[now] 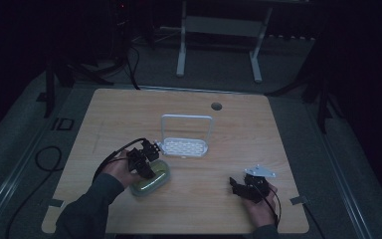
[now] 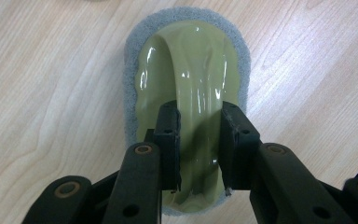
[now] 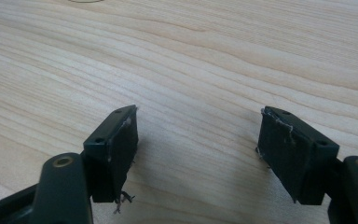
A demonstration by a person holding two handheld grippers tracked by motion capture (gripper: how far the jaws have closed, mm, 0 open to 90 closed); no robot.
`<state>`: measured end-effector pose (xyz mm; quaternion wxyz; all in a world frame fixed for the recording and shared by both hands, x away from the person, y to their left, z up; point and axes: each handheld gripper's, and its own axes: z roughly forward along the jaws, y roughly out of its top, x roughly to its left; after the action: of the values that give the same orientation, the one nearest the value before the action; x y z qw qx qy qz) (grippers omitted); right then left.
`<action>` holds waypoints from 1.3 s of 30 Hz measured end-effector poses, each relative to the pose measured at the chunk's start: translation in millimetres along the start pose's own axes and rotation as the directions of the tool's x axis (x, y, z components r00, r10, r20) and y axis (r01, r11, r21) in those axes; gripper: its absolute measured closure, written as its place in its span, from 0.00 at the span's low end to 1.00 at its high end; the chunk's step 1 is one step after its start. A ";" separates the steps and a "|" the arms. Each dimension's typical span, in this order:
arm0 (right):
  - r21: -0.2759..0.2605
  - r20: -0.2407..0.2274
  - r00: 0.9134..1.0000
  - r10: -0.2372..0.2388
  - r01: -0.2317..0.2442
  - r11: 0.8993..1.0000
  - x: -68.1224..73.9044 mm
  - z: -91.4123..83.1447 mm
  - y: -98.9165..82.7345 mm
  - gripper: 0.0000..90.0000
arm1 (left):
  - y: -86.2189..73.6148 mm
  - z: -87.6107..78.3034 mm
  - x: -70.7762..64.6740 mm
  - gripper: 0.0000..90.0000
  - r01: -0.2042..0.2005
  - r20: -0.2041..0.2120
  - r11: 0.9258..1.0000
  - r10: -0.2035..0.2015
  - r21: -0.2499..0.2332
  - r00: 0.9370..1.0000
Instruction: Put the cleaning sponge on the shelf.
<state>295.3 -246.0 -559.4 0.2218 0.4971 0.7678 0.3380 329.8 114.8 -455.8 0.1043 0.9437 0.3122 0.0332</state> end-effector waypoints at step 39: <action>-0.001 -0.001 1.000 -0.001 0.001 1.000 -0.1 0.2 0.2 0.31 | 25.2 -13.1 -4.8 0.80 -0.226 -0.092 0.967 0.216 -0.117 0.972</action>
<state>295.6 -246.0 -559.4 0.2220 0.4963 0.7681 0.3384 338.9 94.5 -437.5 0.1475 0.9620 0.2061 0.1015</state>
